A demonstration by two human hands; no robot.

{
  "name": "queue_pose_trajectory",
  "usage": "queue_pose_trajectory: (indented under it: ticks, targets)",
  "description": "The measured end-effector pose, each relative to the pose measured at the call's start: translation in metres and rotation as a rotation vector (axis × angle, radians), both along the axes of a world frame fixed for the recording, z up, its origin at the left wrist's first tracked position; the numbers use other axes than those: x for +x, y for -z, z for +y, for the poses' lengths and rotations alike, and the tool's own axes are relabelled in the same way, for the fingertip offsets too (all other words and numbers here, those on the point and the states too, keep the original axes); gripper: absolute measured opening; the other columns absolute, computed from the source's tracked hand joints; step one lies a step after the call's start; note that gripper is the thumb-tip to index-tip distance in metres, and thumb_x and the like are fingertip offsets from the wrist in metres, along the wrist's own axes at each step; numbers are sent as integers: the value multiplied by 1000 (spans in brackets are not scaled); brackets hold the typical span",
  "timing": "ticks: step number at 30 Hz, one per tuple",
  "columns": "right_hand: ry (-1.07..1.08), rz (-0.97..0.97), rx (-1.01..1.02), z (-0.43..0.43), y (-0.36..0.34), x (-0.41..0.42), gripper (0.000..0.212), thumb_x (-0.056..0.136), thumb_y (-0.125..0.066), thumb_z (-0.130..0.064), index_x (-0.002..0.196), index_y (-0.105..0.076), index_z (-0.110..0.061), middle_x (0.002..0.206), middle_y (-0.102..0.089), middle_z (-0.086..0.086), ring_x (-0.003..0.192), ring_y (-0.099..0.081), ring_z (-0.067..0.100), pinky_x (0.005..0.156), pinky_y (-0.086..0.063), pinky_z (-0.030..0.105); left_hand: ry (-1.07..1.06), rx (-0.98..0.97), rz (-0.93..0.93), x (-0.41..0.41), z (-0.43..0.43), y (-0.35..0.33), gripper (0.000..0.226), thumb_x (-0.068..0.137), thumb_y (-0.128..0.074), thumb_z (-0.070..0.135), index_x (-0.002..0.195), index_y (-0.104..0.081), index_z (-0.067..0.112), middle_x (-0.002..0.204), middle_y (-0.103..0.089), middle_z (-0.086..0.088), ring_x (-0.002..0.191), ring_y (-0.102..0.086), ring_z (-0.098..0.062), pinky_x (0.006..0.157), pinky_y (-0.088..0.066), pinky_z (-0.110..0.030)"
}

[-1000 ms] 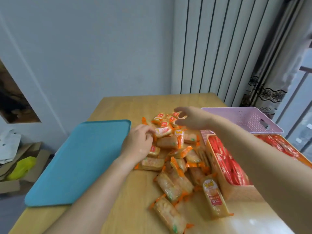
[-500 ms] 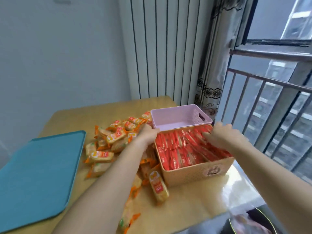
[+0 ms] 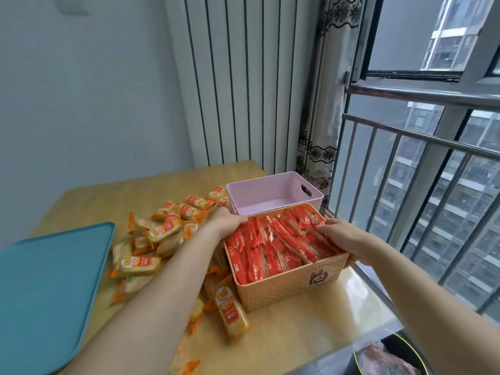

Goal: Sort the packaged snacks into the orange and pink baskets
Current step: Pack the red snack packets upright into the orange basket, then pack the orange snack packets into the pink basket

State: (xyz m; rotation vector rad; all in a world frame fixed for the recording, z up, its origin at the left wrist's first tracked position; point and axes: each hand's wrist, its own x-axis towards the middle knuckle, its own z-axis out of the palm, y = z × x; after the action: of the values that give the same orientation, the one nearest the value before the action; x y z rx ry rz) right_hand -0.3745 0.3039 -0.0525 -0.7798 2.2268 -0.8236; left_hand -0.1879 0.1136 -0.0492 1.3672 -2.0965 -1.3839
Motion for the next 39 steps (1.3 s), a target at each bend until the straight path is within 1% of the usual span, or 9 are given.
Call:
queue_pose_trajectory:
  ticks: [4, 11, 15, 21, 24, 27, 30, 33, 39]
  targets:
    - [19, 31, -31, 3, -9, 1, 25, 105, -46, -35, 105, -65, -19, 94, -76, 12, 76, -77, 30, 71, -64, 55, 76, -203, -84, 3, 3, -3, 3, 96, -65, 13, 98, -66, 13, 97, -69, -3, 93, -67, -21, 83, -52, -32]
    - [69, -31, -339, -8, -49, -5, 40, 104, -42, -39, 97, -72, -13, 88, -77, 12, 75, -73, 27, 74, -59, 44, -33, -502, -6, 31, -14, -28, 16, 99, -63, 28, 95, -78, 23, 92, -76, 4, 84, -71, -18, 80, -58, -37]
    - [209, -135, -641, -34, -61, -10, 29, 94, -49, -8, 81, -73, -16, 73, -74, 3, 76, -67, 26, 75, -53, 38, -230, -538, 142, 59, -51, -54, 14, 97, -66, 25, 88, -76, 28, 87, -74, 4, 81, -68, -16, 74, -48, -28]
    - [-375, 641, -153, -102, -13, 2, 48, 94, -56, -31, 141, -57, -28, 144, -60, -3, 129, -57, 20, 110, -44, 41, -545, -360, 384, 79, -121, -75, 13, 96, -67, 23, 85, -73, 24, 95, -75, -8, 82, -72, -26, 70, -61, -39]
    - [-598, 824, 8, -123, 6, 20, 64, 87, -54, -69, 142, -52, -36, 141, -62, -5, 128, -58, 20, 107, -43, 42, -644, -297, 402, 77, -150, -74, 14, 93, -68, 26, 80, -72, 24, 99, -76, -6, 87, -73, -29, 78, -62, -50]
    - [-572, 967, 150, -121, 5, 24, 66, 83, -46, -83, 114, -68, -29, 112, -71, -3, 103, -64, 24, 83, -44, 36, -678, -292, 397, 60, -168, -72, 9, 92, -68, 28, 85, -74, 26, 102, -75, -6, 89, -73, -30, 80, -62, -50]
    - [-546, 897, 186, -100, -3, 22, 87, 74, -26, -97, 77, -65, -19, 75, -60, -4, 73, -56, 24, 63, -37, 34, -644, -299, 397, 27, -173, -73, 9, 92, -68, 25, 88, -76, 24, 103, -75, -6, 89, -73, -30, 81, -62, -49]
    - [-590, 811, 274, -75, -4, 20, 89, 70, -24, -98, 71, -61, -17, 71, -61, -2, 72, -59, 23, 62, -38, 34, -586, -289, 380, -17, -173, -70, 11, 94, -67, 22, 92, -78, 22, 102, -74, -6, 91, -71, -32, 84, -61, -47]
    - [-753, 398, 339, -47, -15, 37, 37, 84, -46, -53, 70, -62, -23, 74, -69, -6, 68, -57, 11, 71, -48, 33, -368, -257, 251, -105, -153, -42, 16, 99, -62, 22, 99, -77, 16, 109, -73, -8, 98, -69, -33, 90, -59, -41]
